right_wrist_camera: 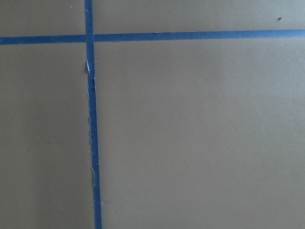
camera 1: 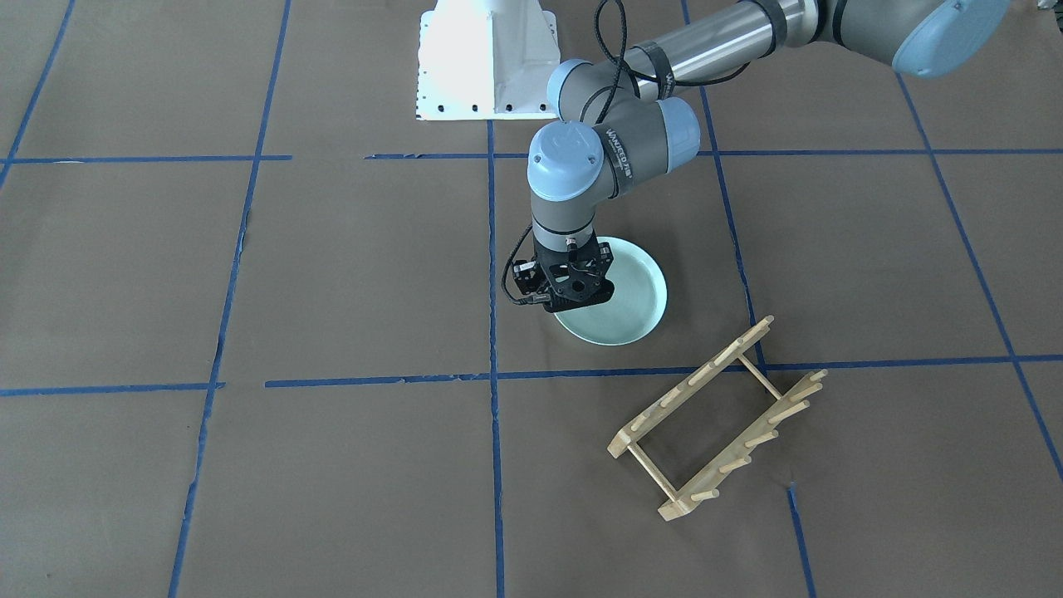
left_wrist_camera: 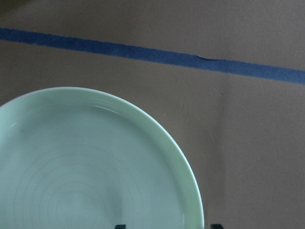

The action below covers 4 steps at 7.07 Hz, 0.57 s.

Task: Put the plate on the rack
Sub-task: 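Close the left gripper on the plate rim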

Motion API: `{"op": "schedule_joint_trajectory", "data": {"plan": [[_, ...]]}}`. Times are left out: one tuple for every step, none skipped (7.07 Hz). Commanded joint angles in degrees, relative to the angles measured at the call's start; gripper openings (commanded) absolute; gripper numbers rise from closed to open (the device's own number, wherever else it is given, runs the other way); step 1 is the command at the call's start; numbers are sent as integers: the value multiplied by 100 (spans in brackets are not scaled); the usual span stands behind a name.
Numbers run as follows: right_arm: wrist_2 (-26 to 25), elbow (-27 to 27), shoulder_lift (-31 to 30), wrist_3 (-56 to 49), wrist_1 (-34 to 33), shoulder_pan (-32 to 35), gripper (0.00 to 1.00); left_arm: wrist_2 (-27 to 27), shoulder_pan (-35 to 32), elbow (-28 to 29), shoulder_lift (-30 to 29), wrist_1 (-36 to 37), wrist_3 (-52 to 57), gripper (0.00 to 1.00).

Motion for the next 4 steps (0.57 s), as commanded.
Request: {"op": "schedule_joint_trajectory", "data": {"plan": [[0,0,0,0,0,0,100,76,-8,98,0,-206,2,64],[0,0,0,0,0,0,100,76,-8,90,0,-206,-7,47],[0,0,0,0,0,0,100,76,-17,99,0,-206,-16,0],[0,0,0,0,0,0,100,76,-8,90,-9,-198,-42,0]]}}
